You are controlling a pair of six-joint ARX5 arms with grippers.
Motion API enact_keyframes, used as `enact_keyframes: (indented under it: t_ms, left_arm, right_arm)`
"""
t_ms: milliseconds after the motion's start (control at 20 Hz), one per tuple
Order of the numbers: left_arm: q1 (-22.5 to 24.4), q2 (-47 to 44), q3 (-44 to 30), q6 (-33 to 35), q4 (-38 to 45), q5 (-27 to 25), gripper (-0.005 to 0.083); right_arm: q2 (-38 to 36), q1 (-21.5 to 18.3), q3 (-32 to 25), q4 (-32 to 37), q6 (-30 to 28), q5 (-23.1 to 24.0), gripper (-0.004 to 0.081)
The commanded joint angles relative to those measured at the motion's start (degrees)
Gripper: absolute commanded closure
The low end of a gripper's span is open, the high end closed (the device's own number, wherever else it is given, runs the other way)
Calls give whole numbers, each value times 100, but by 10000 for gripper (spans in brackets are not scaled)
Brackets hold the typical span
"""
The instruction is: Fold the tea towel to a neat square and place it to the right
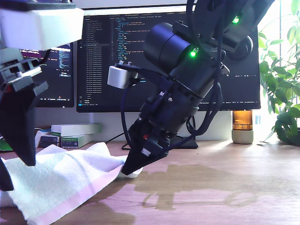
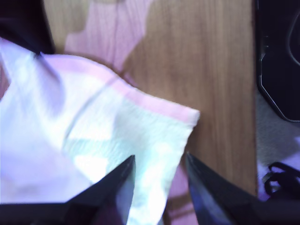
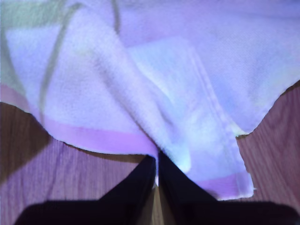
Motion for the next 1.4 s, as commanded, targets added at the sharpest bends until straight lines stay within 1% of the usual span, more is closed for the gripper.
enact_keyframes:
  t_ms: [0, 50, 200, 350, 550, 750, 950, 1250, 1300, 1350]
  left_arm:
    - [66, 26, -96, 216, 50, 131, 466]
    - [85, 26, -96, 299, 90, 136, 466]
    - [109, 52, -105, 573, 170, 459, 466]
    - [114, 278, -109, 645, 184, 479, 466]
    - [125, 741, -111, 887, 448, 417, 467]
    - [125, 1106, -111, 986, 966, 55, 472]
    - [125, 1397, -111, 986, 1093, 114, 478]
    - [122, 1453, -111, 984, 1047, 83, 627]
    - [122, 1451, -111, 981, 1056, 105, 678]
    - [118, 1451, -111, 981, 1049, 111, 765]
  right_arm:
    - [-44, 17, 26, 66, 4, -4, 783]
    - [-44, 7, 26, 83, 4, -2, 783]
    - [-44, -39, 28, 153, 7, -4, 783]
    - [-44, -70, 26, 188, 7, -4, 783]
    - [-44, -70, 28, 188, 9, -4, 783]
    - [-44, -70, 28, 186, 7, -2, 783]
    - [-44, -70, 28, 197, 4, -2, 783]
    - [-44, -109, 28, 229, 7, -2, 783]
    - [-44, -131, 28, 232, 7, -2, 783]
    - [-44, -144, 28, 227, 7, 0, 783]
